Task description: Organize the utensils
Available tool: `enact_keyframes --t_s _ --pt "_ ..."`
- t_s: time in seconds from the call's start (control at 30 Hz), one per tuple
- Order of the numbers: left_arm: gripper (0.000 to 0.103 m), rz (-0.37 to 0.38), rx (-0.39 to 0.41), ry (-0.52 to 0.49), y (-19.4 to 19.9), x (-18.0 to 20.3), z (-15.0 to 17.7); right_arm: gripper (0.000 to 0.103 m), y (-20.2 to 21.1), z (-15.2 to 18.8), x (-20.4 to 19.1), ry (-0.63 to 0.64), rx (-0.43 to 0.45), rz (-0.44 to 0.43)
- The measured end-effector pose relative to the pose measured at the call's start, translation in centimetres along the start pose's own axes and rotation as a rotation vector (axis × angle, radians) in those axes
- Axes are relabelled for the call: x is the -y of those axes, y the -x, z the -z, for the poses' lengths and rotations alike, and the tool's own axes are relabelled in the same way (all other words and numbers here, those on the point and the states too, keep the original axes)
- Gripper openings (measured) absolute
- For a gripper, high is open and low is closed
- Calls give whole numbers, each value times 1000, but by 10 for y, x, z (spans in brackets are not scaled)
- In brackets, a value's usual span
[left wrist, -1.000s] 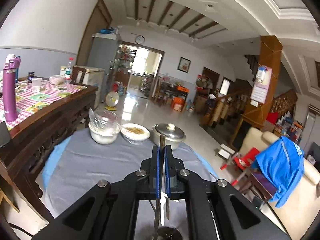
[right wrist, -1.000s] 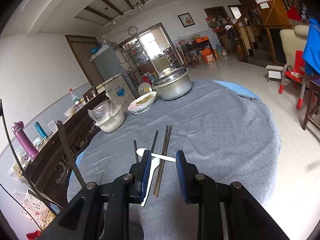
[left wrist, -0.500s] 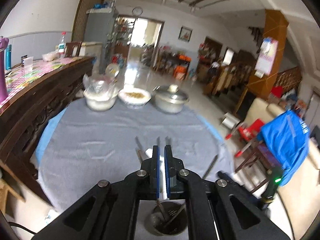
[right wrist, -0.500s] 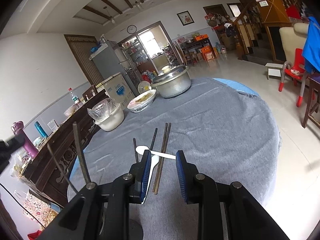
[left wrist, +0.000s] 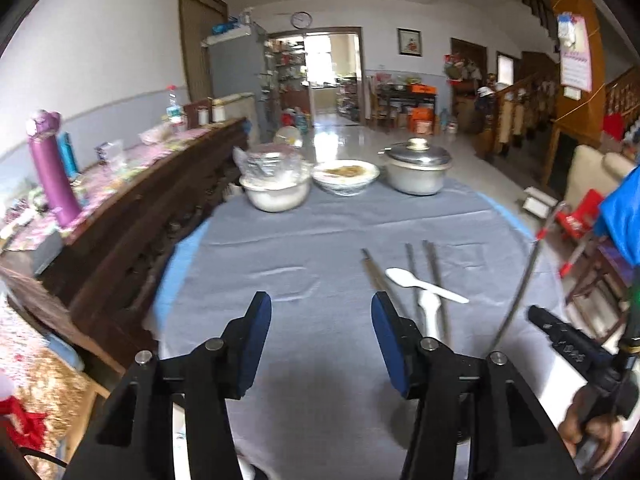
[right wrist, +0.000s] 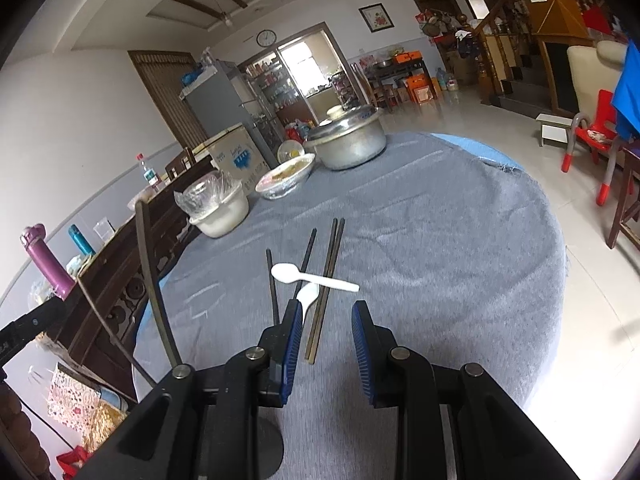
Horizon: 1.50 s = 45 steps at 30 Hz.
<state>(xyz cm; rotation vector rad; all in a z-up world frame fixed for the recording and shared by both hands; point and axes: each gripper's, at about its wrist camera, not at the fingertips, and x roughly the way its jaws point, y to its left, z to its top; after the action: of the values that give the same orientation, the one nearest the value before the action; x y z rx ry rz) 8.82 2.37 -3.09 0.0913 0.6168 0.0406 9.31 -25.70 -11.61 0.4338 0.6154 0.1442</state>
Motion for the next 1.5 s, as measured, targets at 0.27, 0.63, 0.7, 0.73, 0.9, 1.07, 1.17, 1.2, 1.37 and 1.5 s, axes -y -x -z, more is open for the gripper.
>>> enact_keyframes --t_s 0.27,0.63,0.7,0.73,0.9,1.07,1.17,1.2,1.37,1.5 --pt "55 -68 -21 6 -7 -17 8 46 6 9 -8 38 -3 22" --pt "57 -125 -69 29 -19 -32 17 46 8 16 -13 62 -22 35" --pt "57 -127 -80 37 -22 -35 19 46 9 17 -15 69 -22 35" --pt "57 -128 -84 39 -23 -36 19 46 9 17 -16 72 -23 35" --pt "58 -132 -96 50 -27 -40 22 46 8 18 -20 80 -28 33" --pt "58 -134 -105 58 -29 -42 24 46 6 19 -22 87 -32 31" --pt "58 -136 -114 60 -31 -43 25 46 5 20 -23 88 -35 31" --pt "58 -137 -117 62 -32 -43 26 46 5 21 -23 87 -36 30" --pt "58 -141 -130 65 -37 -45 27 46 2 22 -23 87 -43 32" --pt "58 -145 -146 65 -42 -45 29 46 -1 23 -22 86 -50 32"
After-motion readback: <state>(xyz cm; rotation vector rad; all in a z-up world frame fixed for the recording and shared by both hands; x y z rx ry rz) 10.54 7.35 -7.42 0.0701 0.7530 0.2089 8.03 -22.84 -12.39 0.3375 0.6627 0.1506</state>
